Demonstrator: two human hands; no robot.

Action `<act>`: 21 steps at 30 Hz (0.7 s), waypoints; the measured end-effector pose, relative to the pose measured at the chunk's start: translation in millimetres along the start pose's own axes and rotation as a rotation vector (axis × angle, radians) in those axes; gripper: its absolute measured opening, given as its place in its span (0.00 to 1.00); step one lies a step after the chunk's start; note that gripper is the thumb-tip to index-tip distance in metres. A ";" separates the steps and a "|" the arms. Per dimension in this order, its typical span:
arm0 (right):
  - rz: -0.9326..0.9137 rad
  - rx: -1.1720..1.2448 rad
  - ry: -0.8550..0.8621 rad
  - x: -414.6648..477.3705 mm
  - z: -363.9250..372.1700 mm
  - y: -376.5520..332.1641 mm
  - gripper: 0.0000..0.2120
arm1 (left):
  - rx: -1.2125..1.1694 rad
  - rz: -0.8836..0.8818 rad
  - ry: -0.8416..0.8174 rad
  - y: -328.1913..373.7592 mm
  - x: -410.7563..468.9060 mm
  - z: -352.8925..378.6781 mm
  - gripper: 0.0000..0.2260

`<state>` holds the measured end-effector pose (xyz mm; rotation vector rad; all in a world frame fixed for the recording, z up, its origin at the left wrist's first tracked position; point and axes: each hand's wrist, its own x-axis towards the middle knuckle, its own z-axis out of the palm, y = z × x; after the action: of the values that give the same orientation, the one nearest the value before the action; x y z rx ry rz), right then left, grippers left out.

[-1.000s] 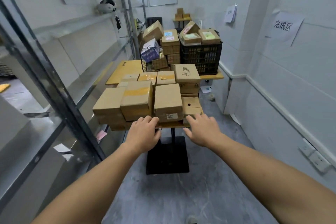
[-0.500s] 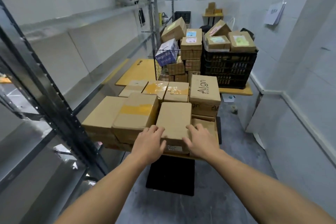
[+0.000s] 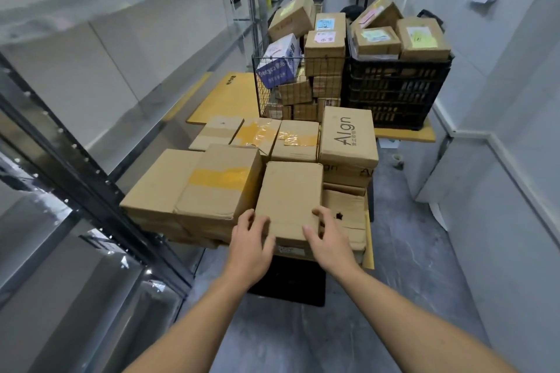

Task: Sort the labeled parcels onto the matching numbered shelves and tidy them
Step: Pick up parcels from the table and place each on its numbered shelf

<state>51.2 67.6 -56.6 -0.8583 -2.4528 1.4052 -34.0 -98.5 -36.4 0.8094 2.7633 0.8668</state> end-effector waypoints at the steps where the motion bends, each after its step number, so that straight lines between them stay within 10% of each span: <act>1: 0.002 0.032 0.006 -1.2 0.2 0.9 0.20 | -0.020 0.005 0.020 -1.4 -1.3 2.1 0.17; 21: -0.111 0.539 0.090 -14.9 -39.8 -0.2 0.19 | -0.453 0.015 0.275 28.3 -0.8 -21.0 0.17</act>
<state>80.3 88.1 -33.4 -0.6304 -1.8728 1.8083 -26.4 -89.8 -3.1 0.6666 2.6027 1.6345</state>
